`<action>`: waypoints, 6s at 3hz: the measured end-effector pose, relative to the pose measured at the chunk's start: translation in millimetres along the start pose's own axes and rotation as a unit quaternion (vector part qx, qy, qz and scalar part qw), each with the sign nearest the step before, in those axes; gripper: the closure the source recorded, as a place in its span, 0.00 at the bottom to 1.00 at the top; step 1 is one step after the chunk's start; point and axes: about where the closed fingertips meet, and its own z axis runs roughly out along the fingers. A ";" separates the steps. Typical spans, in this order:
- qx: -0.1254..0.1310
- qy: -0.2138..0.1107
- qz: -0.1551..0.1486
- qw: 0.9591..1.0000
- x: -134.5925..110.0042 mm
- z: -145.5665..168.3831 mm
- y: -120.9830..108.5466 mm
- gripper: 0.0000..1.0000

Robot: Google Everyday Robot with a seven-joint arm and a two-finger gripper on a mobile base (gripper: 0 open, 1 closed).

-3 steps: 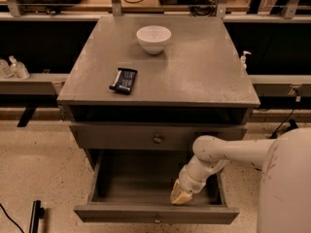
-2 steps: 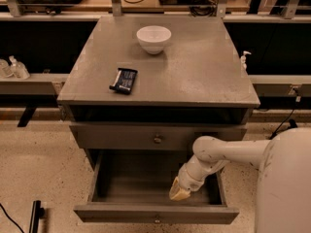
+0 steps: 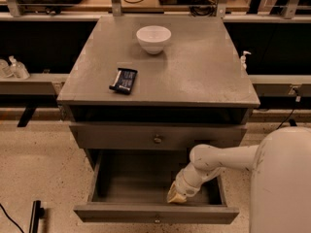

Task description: Open middle drawer

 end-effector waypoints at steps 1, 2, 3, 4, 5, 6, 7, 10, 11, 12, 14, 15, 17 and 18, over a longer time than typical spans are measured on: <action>-0.008 0.001 -0.001 1.000 -0.2 14.2 2.7 1.00; -0.033 -0.003 -0.022 0.999 -5.0 21.4 7.3 1.00; -0.058 -0.009 -0.027 0.998 -3.1 24.2 24.2 1.00; -0.073 -0.014 -0.026 0.997 -1.2 24.1 36.2 1.00; -0.102 -0.026 -0.023 0.994 0.7 21.9 68.2 1.00; -0.102 -0.026 -0.023 0.994 1.1 21.3 66.4 1.00; -0.119 -0.031 -0.027 0.992 -1.1 18.3 85.3 1.00; -0.119 -0.032 -0.028 0.992 -1.3 17.1 85.8 1.00; -0.119 -0.032 -0.028 0.992 -1.3 17.0 85.4 1.00; -0.119 -0.032 -0.028 0.992 -1.2 16.8 85.0 0.85; -0.119 -0.032 -0.028 0.992 -1.0 16.7 84.4 0.38; -0.121 -0.032 -0.028 0.992 -1.1 17.9 85.6 0.14; -0.121 -0.032 -0.028 0.992 0.0 16.3 80.6 0.35; -0.121 -0.032 -0.028 0.992 0.0 16.3 80.6 0.58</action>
Offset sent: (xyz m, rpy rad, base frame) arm -0.0181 0.0202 -0.0148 0.0420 0.0763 0.1549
